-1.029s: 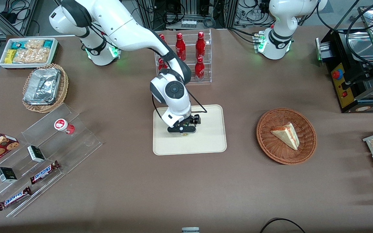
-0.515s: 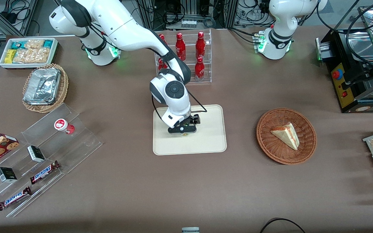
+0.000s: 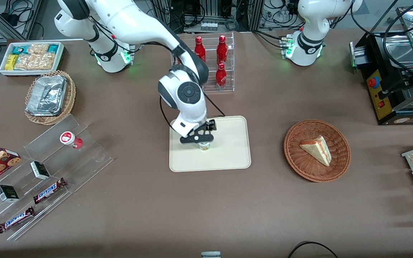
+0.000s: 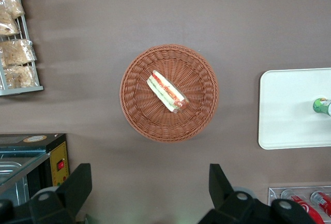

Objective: Place green gum on tray

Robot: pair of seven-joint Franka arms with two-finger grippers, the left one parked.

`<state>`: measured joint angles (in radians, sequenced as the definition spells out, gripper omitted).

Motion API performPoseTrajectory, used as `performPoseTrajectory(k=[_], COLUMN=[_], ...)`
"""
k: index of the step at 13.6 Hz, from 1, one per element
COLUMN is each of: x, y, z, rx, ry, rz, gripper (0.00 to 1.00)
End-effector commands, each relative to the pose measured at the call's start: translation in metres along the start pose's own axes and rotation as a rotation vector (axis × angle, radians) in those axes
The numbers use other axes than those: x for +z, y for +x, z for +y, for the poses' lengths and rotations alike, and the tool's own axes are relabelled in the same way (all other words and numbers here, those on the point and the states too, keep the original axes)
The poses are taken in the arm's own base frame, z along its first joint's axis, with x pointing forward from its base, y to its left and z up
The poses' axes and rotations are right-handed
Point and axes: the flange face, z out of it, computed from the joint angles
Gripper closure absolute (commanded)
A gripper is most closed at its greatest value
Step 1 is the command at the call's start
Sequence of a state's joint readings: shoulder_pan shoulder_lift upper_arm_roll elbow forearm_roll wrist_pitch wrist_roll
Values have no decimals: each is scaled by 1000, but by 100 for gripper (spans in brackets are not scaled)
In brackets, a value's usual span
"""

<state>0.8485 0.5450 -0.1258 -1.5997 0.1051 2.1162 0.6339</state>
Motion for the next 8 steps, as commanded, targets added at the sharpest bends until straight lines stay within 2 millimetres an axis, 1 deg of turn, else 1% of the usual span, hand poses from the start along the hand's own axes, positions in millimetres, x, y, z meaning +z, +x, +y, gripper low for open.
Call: performPoseTrajectory(k=[1,3,4,6,8], x=[-49,-77,-88,-106,-119], y=[5,7,11,25,35], z=[35,62,80,120,154], rx=[-42,-71,-83,-124,-146], ry=[-20,-30,-34,-28,-14], rz=[-43,-86,-107,-132,-149], gripper=[0,0,0,0,0])
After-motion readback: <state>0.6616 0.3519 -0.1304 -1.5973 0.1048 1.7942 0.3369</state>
